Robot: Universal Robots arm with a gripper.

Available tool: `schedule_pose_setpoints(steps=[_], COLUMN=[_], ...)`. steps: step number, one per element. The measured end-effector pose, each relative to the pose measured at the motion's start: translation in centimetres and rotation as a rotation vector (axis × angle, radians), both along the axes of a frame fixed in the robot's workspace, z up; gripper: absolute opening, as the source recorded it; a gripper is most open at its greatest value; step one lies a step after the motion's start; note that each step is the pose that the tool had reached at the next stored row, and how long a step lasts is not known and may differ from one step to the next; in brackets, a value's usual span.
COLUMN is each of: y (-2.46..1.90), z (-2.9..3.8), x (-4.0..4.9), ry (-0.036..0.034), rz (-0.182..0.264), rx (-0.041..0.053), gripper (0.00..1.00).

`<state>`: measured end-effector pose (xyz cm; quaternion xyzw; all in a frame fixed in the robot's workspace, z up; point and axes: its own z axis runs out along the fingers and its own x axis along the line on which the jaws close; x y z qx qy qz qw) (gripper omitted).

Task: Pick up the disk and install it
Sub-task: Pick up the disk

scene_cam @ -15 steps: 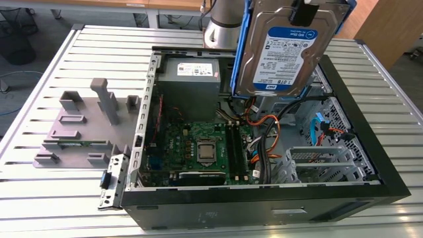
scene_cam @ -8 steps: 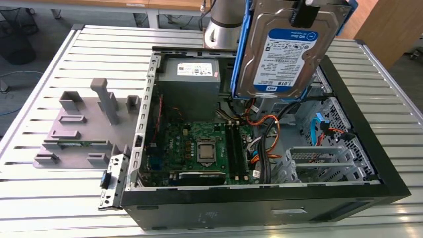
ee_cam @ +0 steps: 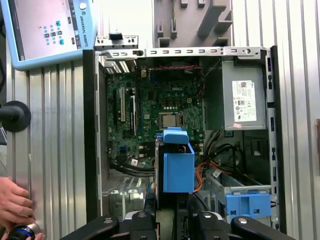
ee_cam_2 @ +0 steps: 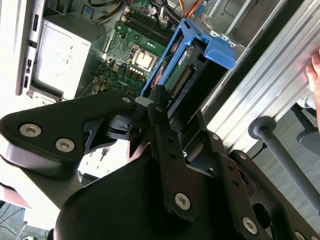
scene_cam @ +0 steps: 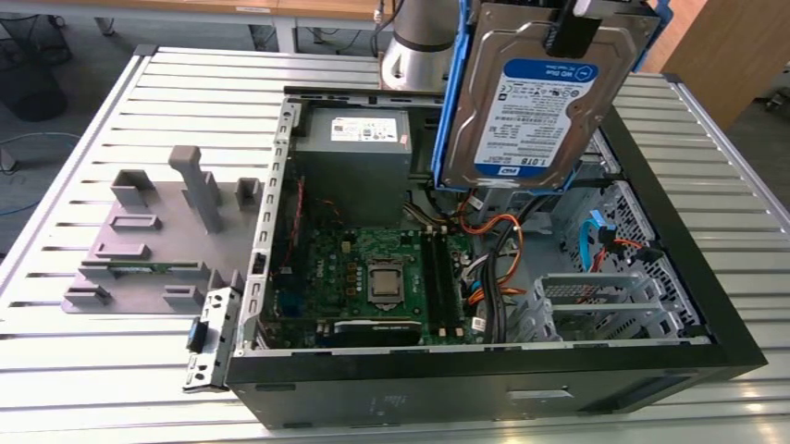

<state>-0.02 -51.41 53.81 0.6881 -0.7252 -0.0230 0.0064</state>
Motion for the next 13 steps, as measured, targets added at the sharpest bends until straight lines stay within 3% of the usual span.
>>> schedule_pose_setpoints(steps=[13], y=[-0.26], z=[-0.01], x=[0.0], ry=[0.0], rz=[0.0], rx=[0.0], gripper=[0.35])
